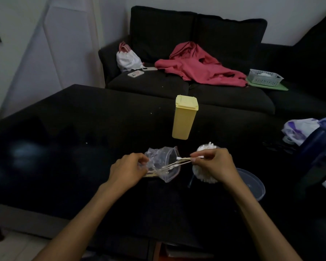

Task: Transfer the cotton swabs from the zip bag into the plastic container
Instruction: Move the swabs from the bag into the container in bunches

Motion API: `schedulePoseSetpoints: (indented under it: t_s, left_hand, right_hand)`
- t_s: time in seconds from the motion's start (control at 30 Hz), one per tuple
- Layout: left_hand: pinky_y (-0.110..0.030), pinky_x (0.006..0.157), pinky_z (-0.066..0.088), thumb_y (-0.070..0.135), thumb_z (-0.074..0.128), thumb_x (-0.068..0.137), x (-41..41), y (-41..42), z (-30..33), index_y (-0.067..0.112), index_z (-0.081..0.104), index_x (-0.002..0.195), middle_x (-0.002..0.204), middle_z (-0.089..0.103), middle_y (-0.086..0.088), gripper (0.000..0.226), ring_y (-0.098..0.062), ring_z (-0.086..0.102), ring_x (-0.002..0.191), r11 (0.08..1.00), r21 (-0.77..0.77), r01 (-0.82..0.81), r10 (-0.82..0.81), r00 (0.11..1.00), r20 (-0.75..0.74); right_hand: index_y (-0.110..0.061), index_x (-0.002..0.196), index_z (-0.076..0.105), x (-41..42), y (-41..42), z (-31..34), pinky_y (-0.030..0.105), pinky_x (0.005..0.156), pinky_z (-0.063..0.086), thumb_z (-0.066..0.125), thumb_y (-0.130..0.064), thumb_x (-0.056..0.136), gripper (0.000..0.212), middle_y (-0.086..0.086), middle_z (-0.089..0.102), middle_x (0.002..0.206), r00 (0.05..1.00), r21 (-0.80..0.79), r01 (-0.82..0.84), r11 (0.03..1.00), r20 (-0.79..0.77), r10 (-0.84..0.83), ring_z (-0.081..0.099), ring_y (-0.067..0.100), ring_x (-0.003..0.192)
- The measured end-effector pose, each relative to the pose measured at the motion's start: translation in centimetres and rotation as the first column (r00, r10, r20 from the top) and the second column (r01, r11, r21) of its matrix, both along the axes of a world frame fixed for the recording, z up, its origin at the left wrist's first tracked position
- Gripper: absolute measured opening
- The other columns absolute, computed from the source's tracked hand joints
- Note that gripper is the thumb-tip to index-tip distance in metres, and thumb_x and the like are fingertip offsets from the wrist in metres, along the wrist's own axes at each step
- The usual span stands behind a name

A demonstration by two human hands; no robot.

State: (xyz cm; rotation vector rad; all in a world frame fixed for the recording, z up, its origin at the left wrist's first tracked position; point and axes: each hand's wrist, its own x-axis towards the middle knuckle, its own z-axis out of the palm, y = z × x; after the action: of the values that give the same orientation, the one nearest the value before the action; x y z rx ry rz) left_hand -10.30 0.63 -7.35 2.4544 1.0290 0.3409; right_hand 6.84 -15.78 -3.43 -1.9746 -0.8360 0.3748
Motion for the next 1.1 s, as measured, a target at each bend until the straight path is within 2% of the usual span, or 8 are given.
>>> schedulePoseSetpoints:
  t_s: [0.23, 0.37, 0.5, 0.67, 0.87, 0.93, 1.0, 1.1]
  left_hand:
    - [-0.024, 0.073, 0.045, 0.038, 0.068, 0.082, -0.2, -0.5, 0.9, 0.034, 0.055, 0.123, 0.120, 0.058, 0.012, 0.044, -0.005, 0.055, 0.103, 0.996, 0.079, -0.027, 0.022, 0.997, 0.068]
    - [-0.022, 0.077, 0.040, 0.034, 0.066, 0.085, 0.7, -1.8, 2.6, 0.031, 0.059, 0.121, 0.119, 0.057, 0.012, 0.037, -0.004, 0.052, 0.107, 0.992, 0.087, -0.086, 0.052, 0.939, 0.340]
    - [-0.023, 0.075, 0.050, 0.038, 0.057, 0.091, 4.1, -3.4, 4.7, 0.032, 0.064, 0.113, 0.102, 0.066, 0.012, 0.023, 0.001, 0.059, 0.089, 0.972, -0.229, 0.056, 0.044, 0.912, 0.408]
    - [-0.016, 0.054, 0.044, 0.040, 0.058, 0.091, 9.6, -6.5, 6.3, 0.016, 0.066, 0.106, 0.084, 0.070, 0.005, 0.030, -0.004, 0.062, 0.070, 0.761, -0.625, 0.173, 0.146, 0.893, 0.425]
    - [-0.006, 0.043, 0.040, 0.027, 0.062, 0.091, 12.6, -8.4, 5.5, 0.014, 0.070, 0.094, 0.078, 0.068, 0.011, 0.016, 0.002, 0.056, 0.066, 0.636, -0.754, 0.166, 0.386, 0.777, 0.497]
    - [-0.010, 0.050, 0.044, 0.028, 0.063, 0.090, 12.8, -8.0, 5.6, 0.012, 0.072, 0.095, 0.078, 0.068, 0.010, 0.018, 0.001, 0.057, 0.069, 0.713, -0.690, 0.127, 0.391, 0.745, 0.541]
    - [-0.020, 0.066, 0.049, 0.032, 0.063, 0.089, 12.6, -6.9, 5.7, 0.013, 0.073, 0.097, 0.078, 0.068, 0.012, 0.022, -0.001, 0.062, 0.074, 0.888, -0.457, 0.057, 0.254, 0.767, 0.589]
    - [-0.026, 0.075, 0.050, 0.039, 0.060, 0.090, 12.2, -7.0, 6.5, 0.028, 0.071, 0.101, 0.087, 0.067, 0.015, 0.020, -0.003, 0.062, 0.084, 0.996, -0.014, 0.093, -0.081, 0.920, 0.383]
  right_hand:
    - [-0.027, 0.079, 0.075, 1.1, -1.3, 0.5, 0.026, 0.079, 0.054, 0.075, -0.012, 0.078, 0.016, -0.003, 0.073, 0.086, 0.994, 0.102, 0.077, 0.992, -0.080, -0.069, 0.067, 0.009, 0.088]
    - [-0.020, 0.081, 0.074, 2.7, -2.5, 1.6, 0.020, 0.073, 0.054, 0.074, -0.006, 0.077, 0.015, 0.005, 0.074, 0.081, 0.987, 0.165, 0.122, 0.979, -0.126, -0.102, 0.068, 0.009, 0.074]
    - [-0.010, 0.093, 0.073, 3.9, -3.6, 2.2, 0.009, 0.059, 0.052, 0.073, -0.002, 0.078, 0.017, -0.001, 0.070, 0.069, 0.962, 0.236, 0.205, 0.950, -0.228, -0.151, 0.065, -0.002, 0.057]
    - [-0.006, 0.094, 0.071, 4.8, -4.5, 2.1, 0.010, 0.059, 0.052, 0.070, 0.002, 0.080, 0.017, 0.004, 0.070, 0.073, 0.927, 0.309, 0.273, 0.911, -0.338, -0.164, 0.066, 0.001, 0.058]
    - [-0.004, 0.096, 0.072, 6.0, -5.5, 1.9, 0.017, 0.074, 0.056, 0.069, 0.001, 0.080, 0.016, 0.008, 0.071, 0.078, 0.915, 0.306, 0.299, 0.904, -0.361, -0.181, 0.067, 0.011, 0.069]
    - [-0.004, 0.095, 0.073, 6.4, -5.9, 1.6, 0.023, 0.080, 0.057, 0.070, 0.000, 0.080, 0.016, 0.009, 0.072, 0.079, 0.907, 0.287, 0.325, 0.901, -0.363, -0.212, 0.069, 0.014, 0.075]
    - [-0.010, 0.089, 0.074, 6.8, -6.2, 1.4, 0.028, 0.086, 0.055, 0.071, -0.002, 0.078, 0.014, 0.010, 0.073, 0.081, 0.895, 0.270, 0.370, 0.889, -0.362, -0.262, 0.071, 0.018, 0.080]
    - [-0.013, 0.088, 0.074, 7.4, -6.8, 1.5, 0.031, 0.088, 0.054, 0.072, -0.002, 0.078, 0.014, 0.010, 0.073, 0.086, 0.867, 0.274, 0.445, 0.853, -0.371, -0.333, 0.071, 0.019, 0.084]
